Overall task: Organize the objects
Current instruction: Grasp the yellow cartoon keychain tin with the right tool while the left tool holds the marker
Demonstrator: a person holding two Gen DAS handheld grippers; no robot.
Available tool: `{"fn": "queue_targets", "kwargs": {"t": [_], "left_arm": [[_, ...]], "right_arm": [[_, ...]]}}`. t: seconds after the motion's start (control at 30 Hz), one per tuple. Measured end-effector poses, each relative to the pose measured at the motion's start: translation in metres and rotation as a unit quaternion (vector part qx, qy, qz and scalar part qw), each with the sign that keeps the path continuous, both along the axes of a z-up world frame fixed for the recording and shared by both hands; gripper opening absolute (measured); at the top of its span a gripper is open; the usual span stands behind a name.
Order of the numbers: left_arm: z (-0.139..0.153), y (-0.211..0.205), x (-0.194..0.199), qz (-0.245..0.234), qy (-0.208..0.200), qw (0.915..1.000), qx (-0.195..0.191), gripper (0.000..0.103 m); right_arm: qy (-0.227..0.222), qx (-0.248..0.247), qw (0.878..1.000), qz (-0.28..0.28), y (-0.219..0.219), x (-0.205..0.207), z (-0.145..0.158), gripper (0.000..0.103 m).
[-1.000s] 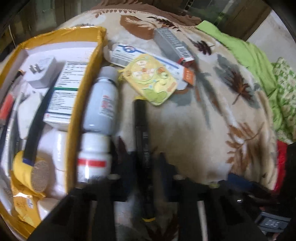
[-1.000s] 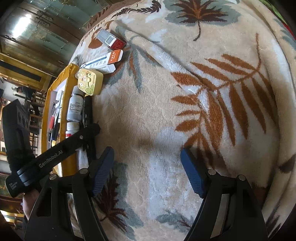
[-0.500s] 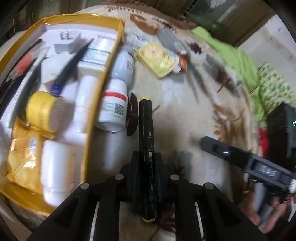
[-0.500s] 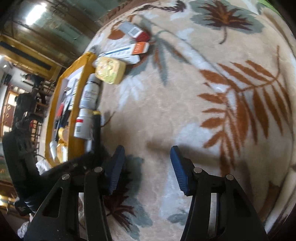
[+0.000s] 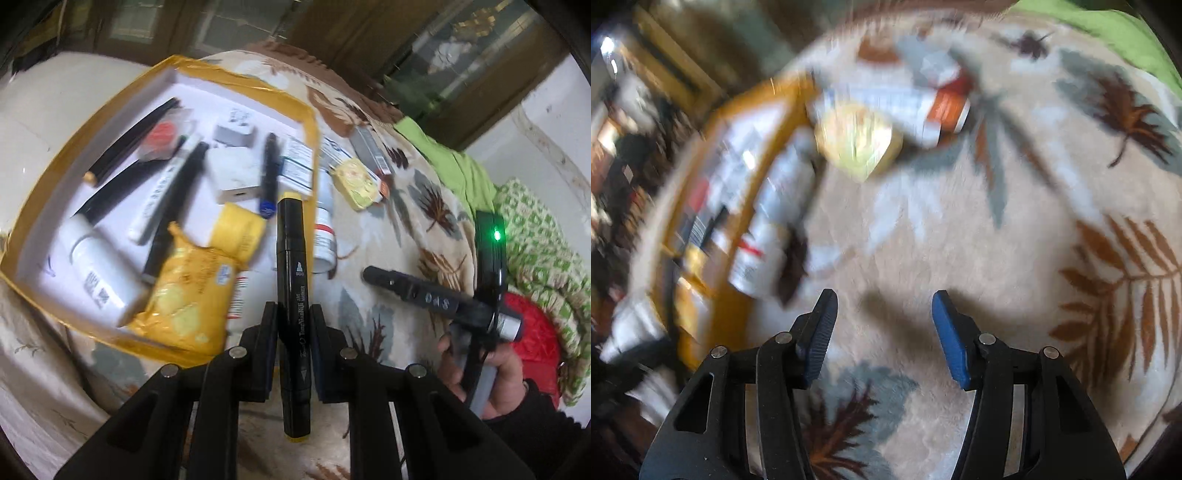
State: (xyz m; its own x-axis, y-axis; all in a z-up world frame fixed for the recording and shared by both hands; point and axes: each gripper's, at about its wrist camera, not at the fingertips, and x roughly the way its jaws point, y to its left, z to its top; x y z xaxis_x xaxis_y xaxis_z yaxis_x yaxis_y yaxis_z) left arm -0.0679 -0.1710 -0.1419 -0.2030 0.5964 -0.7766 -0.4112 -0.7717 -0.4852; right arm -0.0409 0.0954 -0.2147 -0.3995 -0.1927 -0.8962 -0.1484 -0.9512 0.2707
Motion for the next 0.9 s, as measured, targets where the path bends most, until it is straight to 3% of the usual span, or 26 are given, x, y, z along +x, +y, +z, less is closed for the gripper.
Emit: {"fn": "queue_targets", "kwargs": {"t": [0.03,0.07,0.17,0.23,0.3,0.37,0.47,0.53,0.67,0.83,0.9], "left_arm": [[-0.003,-0.004,-0.003,0.004,-0.01,0.9999,0.007,0.015],[-0.006,-0.002,-0.003,0.005,-0.016,0.9998,0.009,0.015],[-0.004,-0.004,-0.001,-0.004,-0.013,0.9998,0.016,0.015],[-0.003,-0.006,0.002,-0.01,-0.01,0.9997,0.02,0.015],[-0.006,-0.005,0.002,-0.014,-0.017,0.9995,0.022,0.015],[-0.008,-0.006,0.001,-0.016,-0.023,0.9993,0.026,0.015],[-0.008,-0.005,0.0,-0.019,-0.024,0.999,0.031,0.015],[-0.009,-0.006,0.0,-0.02,-0.027,0.9989,0.033,0.015],[-0.011,-0.006,-0.002,-0.02,-0.033,0.9986,0.036,0.015],[-0.014,-0.005,-0.003,-0.02,-0.038,0.9985,0.033,0.015],[-0.015,-0.004,-0.003,-0.02,-0.038,0.9986,0.031,0.015]], "right_arm": [[0.006,0.003,1.0,0.001,-0.005,0.001,-0.001,0.07],[0.006,0.027,1.0,0.015,-0.014,0.001,-0.002,0.072],[-0.015,0.094,0.995,0.037,-0.034,-0.006,-0.002,0.072],[-0.033,0.088,0.995,0.02,-0.033,-0.016,0.004,0.072],[-0.015,0.096,0.995,0.016,-0.033,-0.027,0.018,0.072],[0.034,0.135,0.989,0.038,-0.042,-0.042,0.041,0.072],[0.067,0.157,0.983,0.069,-0.05,-0.063,0.054,0.072],[0.075,0.195,0.975,0.081,-0.052,-0.08,0.05,0.072],[0.089,0.186,0.974,0.09,-0.047,-0.097,0.042,0.072],[0.055,0.211,0.971,0.103,-0.052,-0.101,0.018,0.072],[0.039,0.202,0.974,0.089,-0.045,-0.105,0.008,0.071]]}}
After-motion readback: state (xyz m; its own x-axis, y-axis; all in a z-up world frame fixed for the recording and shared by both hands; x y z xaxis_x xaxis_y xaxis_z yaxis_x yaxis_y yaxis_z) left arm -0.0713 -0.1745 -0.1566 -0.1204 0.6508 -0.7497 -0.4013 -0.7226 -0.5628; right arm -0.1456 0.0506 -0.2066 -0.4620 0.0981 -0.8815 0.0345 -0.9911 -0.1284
